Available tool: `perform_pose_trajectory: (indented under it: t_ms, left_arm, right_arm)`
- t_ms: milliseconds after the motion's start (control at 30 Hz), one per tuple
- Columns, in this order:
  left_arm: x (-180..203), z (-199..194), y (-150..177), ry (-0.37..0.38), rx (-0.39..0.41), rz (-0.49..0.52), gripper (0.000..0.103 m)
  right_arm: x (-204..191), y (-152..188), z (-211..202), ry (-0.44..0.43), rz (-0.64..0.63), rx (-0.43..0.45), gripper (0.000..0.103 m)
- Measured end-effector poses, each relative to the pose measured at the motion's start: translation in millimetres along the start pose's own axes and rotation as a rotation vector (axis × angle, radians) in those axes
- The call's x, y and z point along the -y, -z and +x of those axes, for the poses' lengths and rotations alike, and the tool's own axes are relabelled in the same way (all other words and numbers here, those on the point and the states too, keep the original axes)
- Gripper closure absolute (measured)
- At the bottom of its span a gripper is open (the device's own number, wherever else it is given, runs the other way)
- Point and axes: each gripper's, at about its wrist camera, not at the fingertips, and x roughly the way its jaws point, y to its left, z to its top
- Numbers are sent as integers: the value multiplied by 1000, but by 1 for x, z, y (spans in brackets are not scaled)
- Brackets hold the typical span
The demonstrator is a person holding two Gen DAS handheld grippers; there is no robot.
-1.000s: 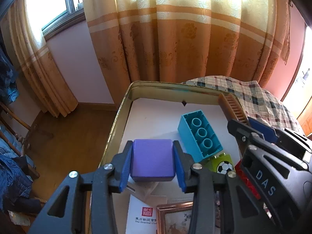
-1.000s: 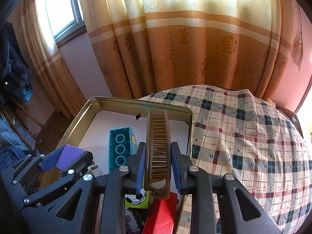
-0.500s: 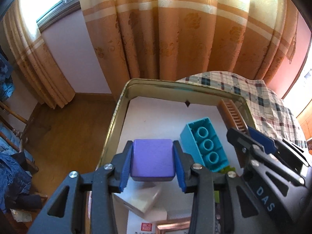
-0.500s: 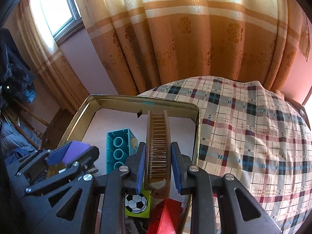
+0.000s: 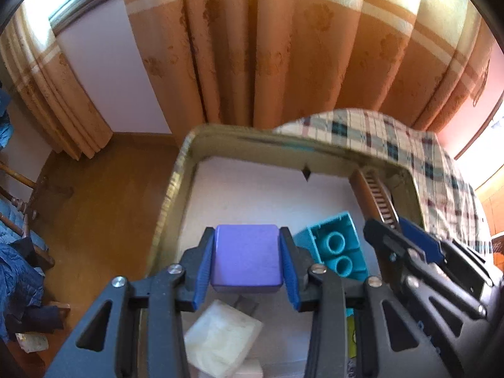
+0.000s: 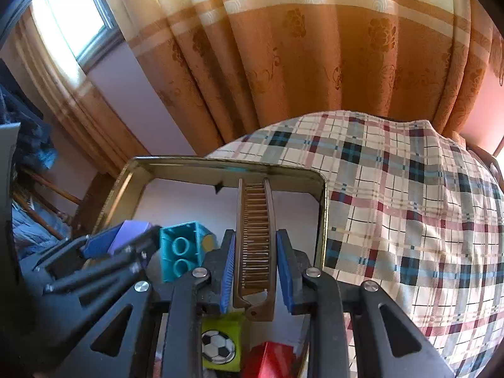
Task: Organize rigid objects
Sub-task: 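Lower the purple block and comb into the tray and open both grippers, then withdraw both open grippers up and away from the tray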
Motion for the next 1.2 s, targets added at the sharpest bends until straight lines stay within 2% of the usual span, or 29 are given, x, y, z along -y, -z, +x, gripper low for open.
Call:
perform_pose_trajectory:
  t_ms: [67,200,267,300,333,400,500,600,733,800,833,867,933,1000,1133,1200]
  left_arm:
    - [5,2,2,-42,11,30,64]
    - [2,3,-1,-52,5,20,63]
    - [3,5,-1,-76,2,32,56]
    - [5,3,0,-96,8,48,47]
    - [5,2,1,-109,19,52,44]
    - [0,-1,3,-68,23,16,40]
    - [-6,-6,6,-16,17,-30,35]
    - [-5,-12,12,-18,29,-19,34]
    - [-7,-23,22,5,42,-34,29]
    - [-7,-28,26,7,63,-24,24]
    - [-7,-30,27,1,73,-28,19]
    - [-9,-33,29,-3,87,-35,14]
    - [-13,-39,33,34,102,-68,9]
    - [-13,-46,37,53,123,-83,2]
    - [-4,-61,43,-11,203,-56,0]
    - [-3,-67,46,-20,223,-48,0]
  right_arm:
    - [1,0,1,1,-6,7,75]
    - [1,1,3,-49,2,-4,75]
    - [1,3,1,-61,-7,6,75]
    - [1,4,1,-56,-11,6,75]
    - [2,5,-1,-57,-9,9,74]
    - [7,7,-7,-75,15,19,69]
    - [11,9,-16,-106,31,30,66]
    - [10,14,-26,-75,21,52,57]
    - [14,25,-39,-110,49,79,54]
    - [14,29,-45,-109,47,95,53]
    - [14,31,-49,-113,51,101,52]
    - [16,32,-52,-107,62,106,50]
    - [22,37,-63,-76,87,139,32]
    - [27,41,-71,-63,101,175,27]
    - [30,49,-82,-49,115,211,25]
    - [30,54,-86,-46,119,222,25]
